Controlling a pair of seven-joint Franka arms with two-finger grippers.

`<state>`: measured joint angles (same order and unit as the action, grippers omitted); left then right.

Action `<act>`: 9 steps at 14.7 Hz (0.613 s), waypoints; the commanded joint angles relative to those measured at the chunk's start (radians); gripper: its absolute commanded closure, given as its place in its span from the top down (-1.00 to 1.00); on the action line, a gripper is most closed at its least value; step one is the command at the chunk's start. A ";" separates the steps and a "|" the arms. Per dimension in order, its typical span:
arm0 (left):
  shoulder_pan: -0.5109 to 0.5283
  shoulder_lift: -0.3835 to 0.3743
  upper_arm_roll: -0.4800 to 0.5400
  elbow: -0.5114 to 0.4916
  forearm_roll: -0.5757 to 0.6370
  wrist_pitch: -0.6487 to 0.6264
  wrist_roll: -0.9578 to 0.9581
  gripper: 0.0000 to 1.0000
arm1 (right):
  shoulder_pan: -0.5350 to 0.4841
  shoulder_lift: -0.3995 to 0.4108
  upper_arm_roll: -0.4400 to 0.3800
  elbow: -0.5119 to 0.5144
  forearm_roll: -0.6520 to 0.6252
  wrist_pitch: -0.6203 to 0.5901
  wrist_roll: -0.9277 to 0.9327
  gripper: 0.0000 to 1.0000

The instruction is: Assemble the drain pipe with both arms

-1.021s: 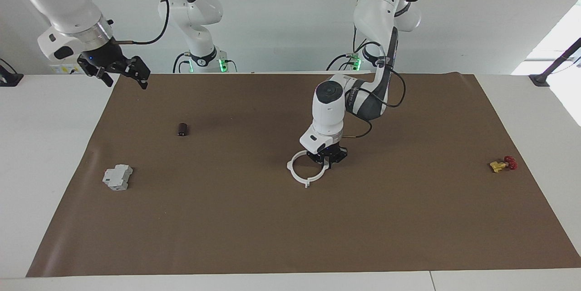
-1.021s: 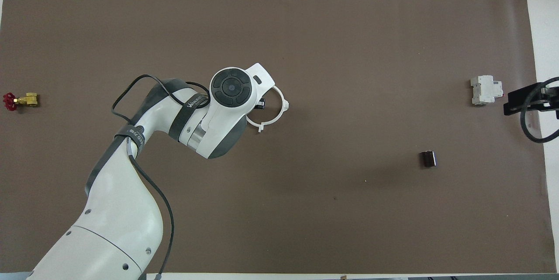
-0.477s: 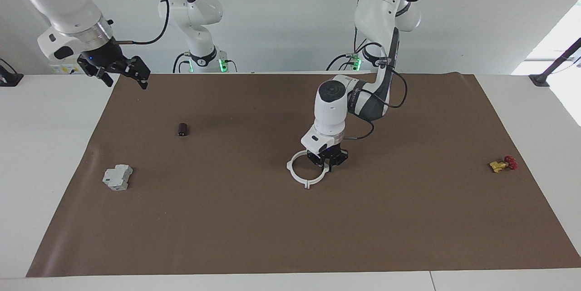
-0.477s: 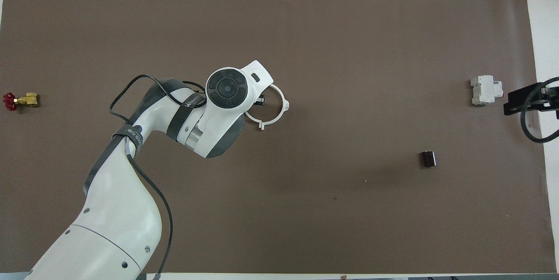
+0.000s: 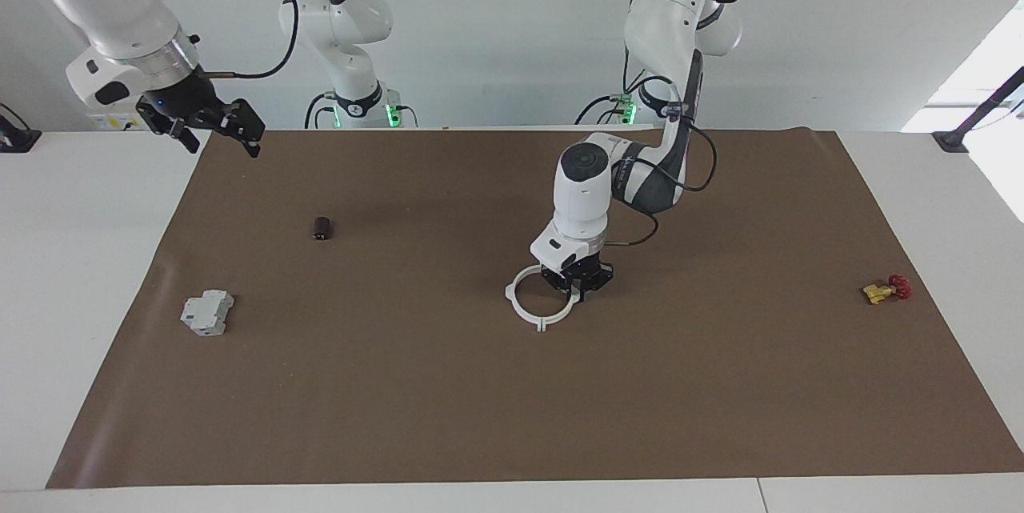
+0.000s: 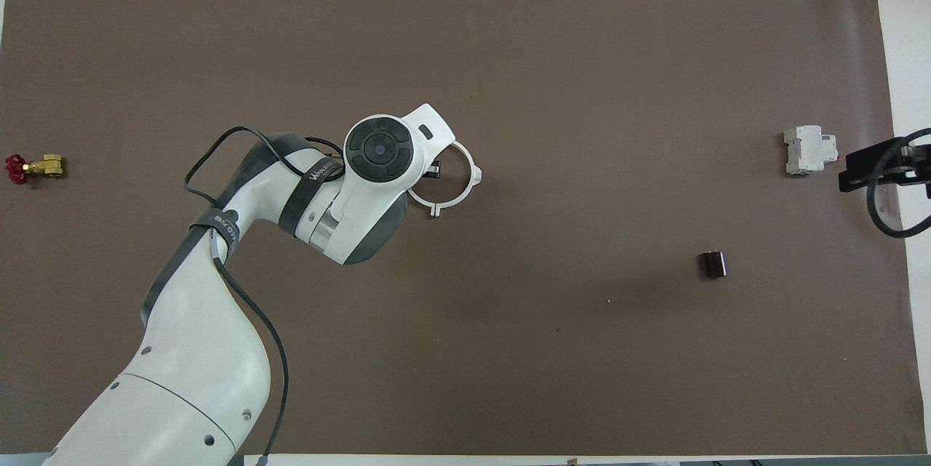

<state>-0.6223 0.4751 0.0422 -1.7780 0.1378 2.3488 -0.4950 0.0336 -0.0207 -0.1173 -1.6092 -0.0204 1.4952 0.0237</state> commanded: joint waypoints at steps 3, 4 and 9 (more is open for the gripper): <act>-0.002 -0.018 0.005 -0.023 0.017 0.029 -0.004 -0.37 | -0.011 -0.008 0.002 -0.006 0.019 -0.009 -0.030 1.00; -0.001 -0.018 0.005 -0.023 0.017 0.030 -0.008 -0.17 | -0.011 -0.008 0.002 -0.008 0.019 -0.009 -0.030 1.00; 0.013 -0.022 0.010 -0.020 0.016 0.034 -0.013 1.00 | -0.011 -0.008 0.002 -0.006 0.019 -0.009 -0.030 1.00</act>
<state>-0.6207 0.4749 0.0445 -1.7777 0.1378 2.3694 -0.4958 0.0336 -0.0207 -0.1173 -1.6092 -0.0203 1.4952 0.0237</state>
